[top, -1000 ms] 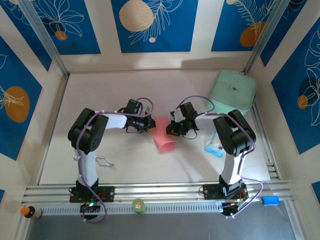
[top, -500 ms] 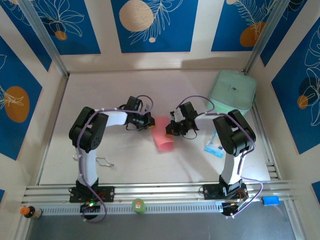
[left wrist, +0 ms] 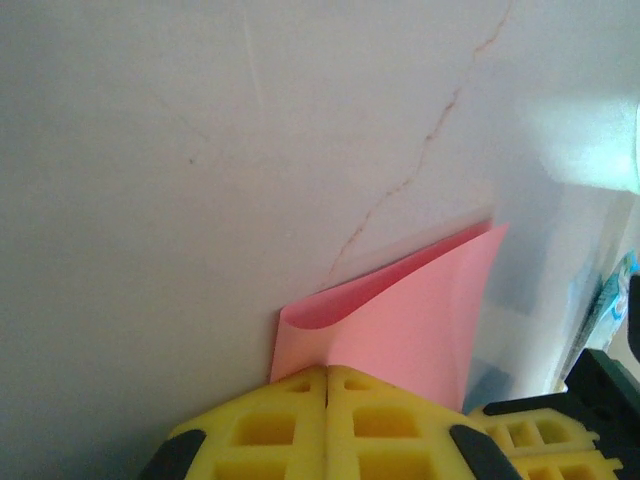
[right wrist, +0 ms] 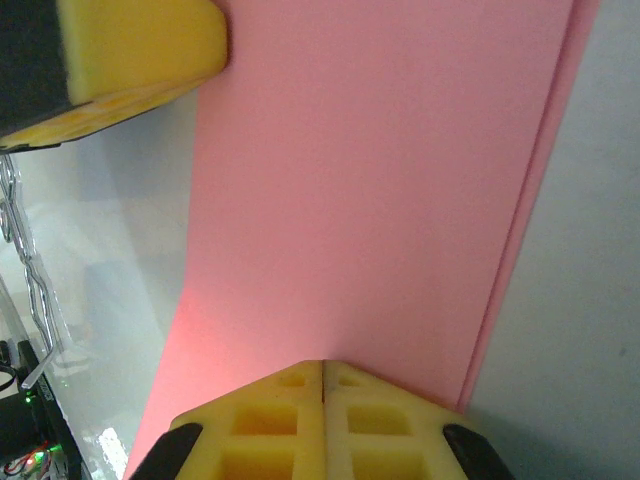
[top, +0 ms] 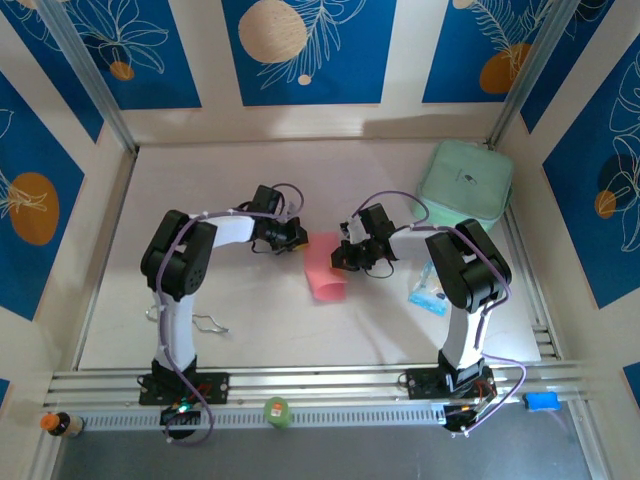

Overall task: Fold a paper plane with a square sheet of paper (pick it up from the middle)
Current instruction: First fold the square sheet of paper in half at the center of the table.

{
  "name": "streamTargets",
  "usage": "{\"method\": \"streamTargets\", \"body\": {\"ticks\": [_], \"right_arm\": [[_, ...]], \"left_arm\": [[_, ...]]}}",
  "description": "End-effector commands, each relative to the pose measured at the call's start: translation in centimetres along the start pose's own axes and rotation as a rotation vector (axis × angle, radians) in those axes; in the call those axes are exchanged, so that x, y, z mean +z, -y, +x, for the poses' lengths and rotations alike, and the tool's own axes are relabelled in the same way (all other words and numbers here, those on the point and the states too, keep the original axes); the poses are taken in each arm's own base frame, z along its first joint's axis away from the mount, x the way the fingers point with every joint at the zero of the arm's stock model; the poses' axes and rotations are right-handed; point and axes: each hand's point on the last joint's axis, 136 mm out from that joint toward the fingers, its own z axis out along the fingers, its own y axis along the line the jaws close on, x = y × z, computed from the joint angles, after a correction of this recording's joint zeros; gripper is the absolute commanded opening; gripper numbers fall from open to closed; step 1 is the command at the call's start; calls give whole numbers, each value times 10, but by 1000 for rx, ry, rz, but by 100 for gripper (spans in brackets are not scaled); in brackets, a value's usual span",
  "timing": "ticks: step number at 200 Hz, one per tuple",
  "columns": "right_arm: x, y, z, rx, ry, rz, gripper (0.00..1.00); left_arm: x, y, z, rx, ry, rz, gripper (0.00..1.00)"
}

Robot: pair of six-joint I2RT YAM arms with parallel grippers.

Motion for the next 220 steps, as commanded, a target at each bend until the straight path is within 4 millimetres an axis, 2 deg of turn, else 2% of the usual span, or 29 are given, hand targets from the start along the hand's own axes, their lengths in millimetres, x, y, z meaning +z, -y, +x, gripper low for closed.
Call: {"method": "streamTargets", "body": {"ticks": [1, 91, 146, 204, 220], "right_arm": [[8, 34, 35, 90, -104, 98, 0], [8, 33, 36, 87, -106, 92, 0], [9, 32, 36, 87, -107, 88, 0], [9, 33, 36, 88, -108, 89, 0], [9, 33, 37, 89, -109, 91, 0]], "left_arm": [[-2, -31, -22, -63, 69, -103, 0], [-3, -27, -36, -99, 107, -105, 1], [-7, -32, -42, -126, 135, -153, 1], [-14, -23, -52, -120, 156, -174, 1], [-21, -13, -52, -95, 171, -177, 1]]}}
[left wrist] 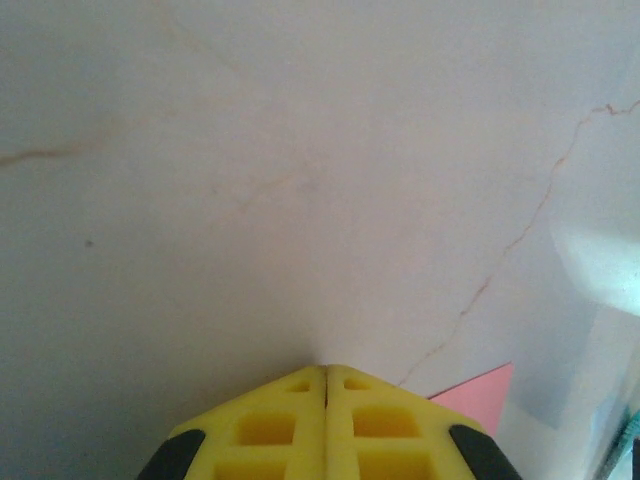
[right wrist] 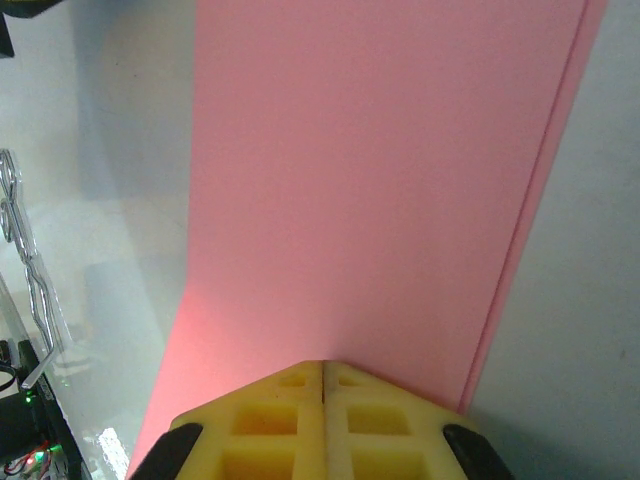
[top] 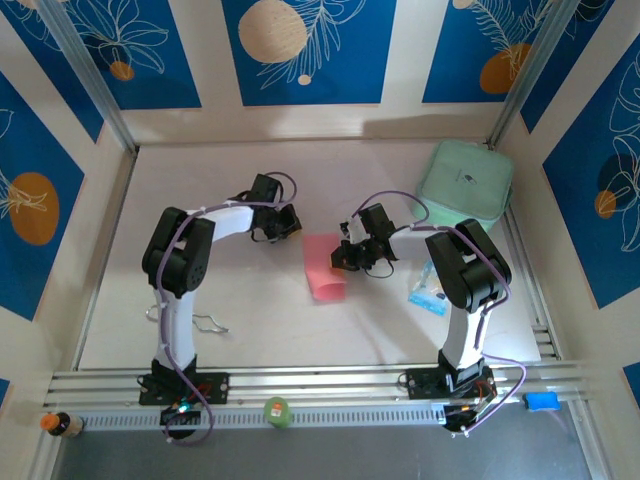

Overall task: Fold a paper plane with a square sheet of paper (pick it up from the middle)
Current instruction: First fold the square sheet of paper in half at the center of the table.

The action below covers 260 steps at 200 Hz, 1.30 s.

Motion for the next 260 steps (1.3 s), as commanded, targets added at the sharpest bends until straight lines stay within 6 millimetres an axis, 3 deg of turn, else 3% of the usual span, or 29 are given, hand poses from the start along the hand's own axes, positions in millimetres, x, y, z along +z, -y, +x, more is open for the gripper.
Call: {"method": "streamTargets", "body": {"ticks": [1, 35, 60, 93, 126, 185, 260], "right_arm": [[9, 34, 37, 91, -108, 94, 0], [9, 33, 36, 98, -104, 94, 0], [8, 34, 35, 100, -100, 97, 0], [8, 34, 35, 100, -101, 98, 0], [9, 35, 36, 103, -104, 101, 0], [9, 35, 37, 102, -107, 103, 0], [9, 35, 37, 103, -108, 103, 0]], "left_arm": [[-8, -2, -6, 3, 23, -44, 1], [-37, 34, 7, 103, 30, 28, 2], [-42, 52, 44, 152, -60, 136, 2], [-43, 60, 96, 184, -184, 225, 1], [-44, 66, 130, 189, -276, 296, 0], [-32, 42, 147, 181, -330, 251, 0], [-20, -11, 154, 179, -336, 102, 0]]}}
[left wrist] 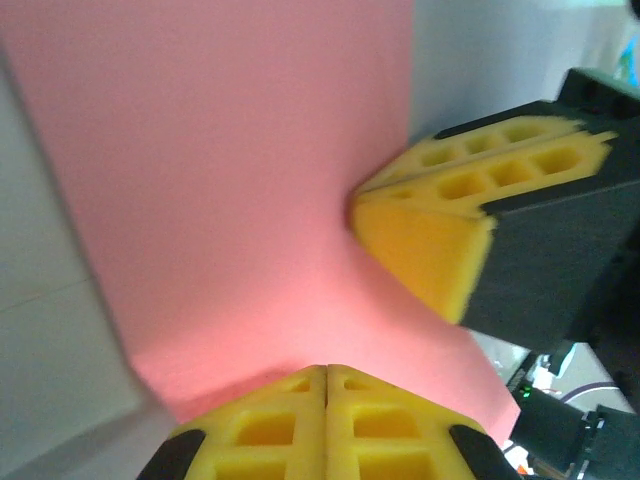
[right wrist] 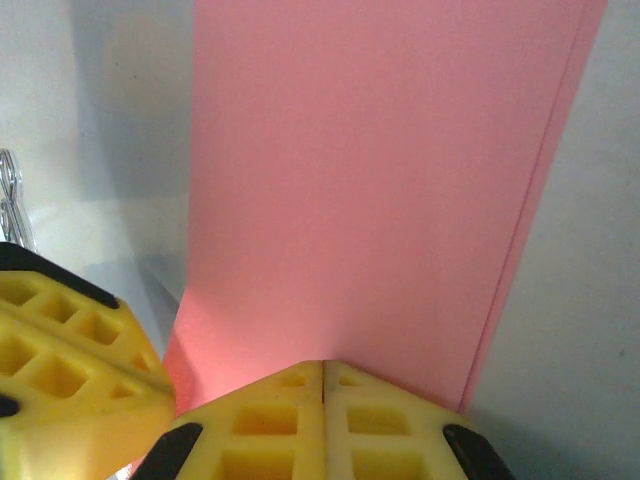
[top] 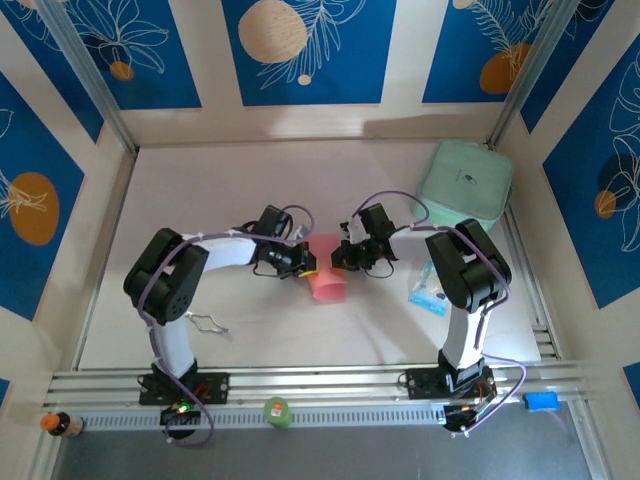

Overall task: Fold a paper plane with a square sheet of paper (pick it up from the middle)
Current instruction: First fold the square sheet of paper in half at the center of the table.

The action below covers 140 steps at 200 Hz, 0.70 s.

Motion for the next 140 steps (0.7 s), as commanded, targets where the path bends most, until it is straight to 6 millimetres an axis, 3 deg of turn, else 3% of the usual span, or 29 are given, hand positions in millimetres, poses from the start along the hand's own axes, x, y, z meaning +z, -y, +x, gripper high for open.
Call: {"method": "streamTargets", "body": {"ticks": [1, 32, 62, 104, 140], "right_arm": [[9, 35, 37, 101, -108, 102, 0], [9, 36, 38, 104, -110, 105, 0], [9, 36, 38, 103, -110, 105, 0], [9, 36, 38, 103, -108, 107, 0], [9, 37, 39, 108, -109, 111, 0]], "left_arm": [[4, -30, 11, -14, -33, -71, 0], [5, -51, 22, -23, -56, -111, 0], [-2, -51, 27, -3, -50, -126, 0], [-16, -13, 12, 5, 19, -20, 0], [-14, 12, 10, -4, 22, 60, 0]]}}
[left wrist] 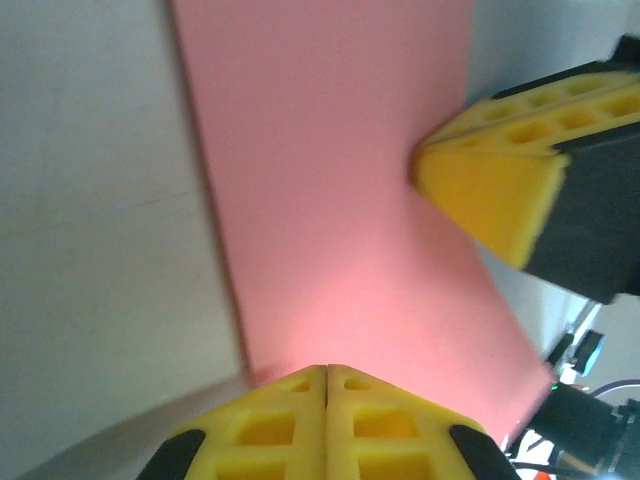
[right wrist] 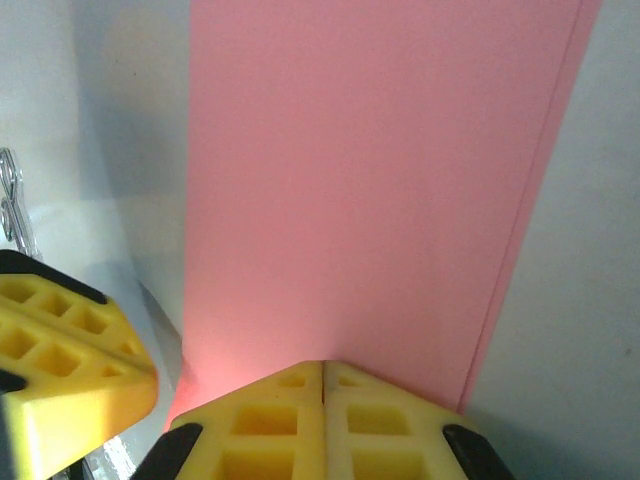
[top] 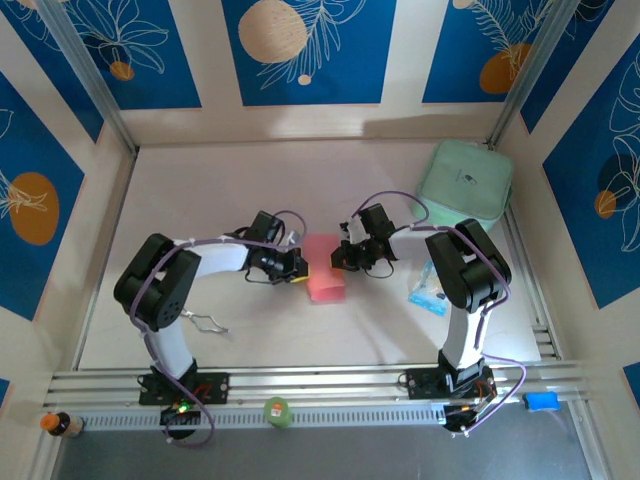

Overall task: Fold a paper plane with a square sheet of paper (pick it up from the middle)
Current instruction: First fold the square sheet of paper in half at the center of the table.

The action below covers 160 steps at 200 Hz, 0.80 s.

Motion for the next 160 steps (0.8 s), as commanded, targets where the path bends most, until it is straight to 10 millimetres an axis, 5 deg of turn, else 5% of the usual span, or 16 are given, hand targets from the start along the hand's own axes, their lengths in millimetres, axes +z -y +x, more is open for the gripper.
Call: {"method": "streamTargets", "body": {"ticks": [1, 55, 119, 160], "right_arm": [[9, 37, 38, 106, -106, 110, 0], [9, 38, 39, 108, -107, 112, 0], [9, 38, 39, 106, -106, 117, 0], [9, 39, 39, 109, -105, 120, 0]], "left_arm": [[-2, 24, -1, -7, 0, 74, 0], [14, 14, 17, -26, -44, 79, 0], [14, -40, 53, -10, -118, -97, 0], [2, -30, 45, 32, -72, -111, 0]]}}
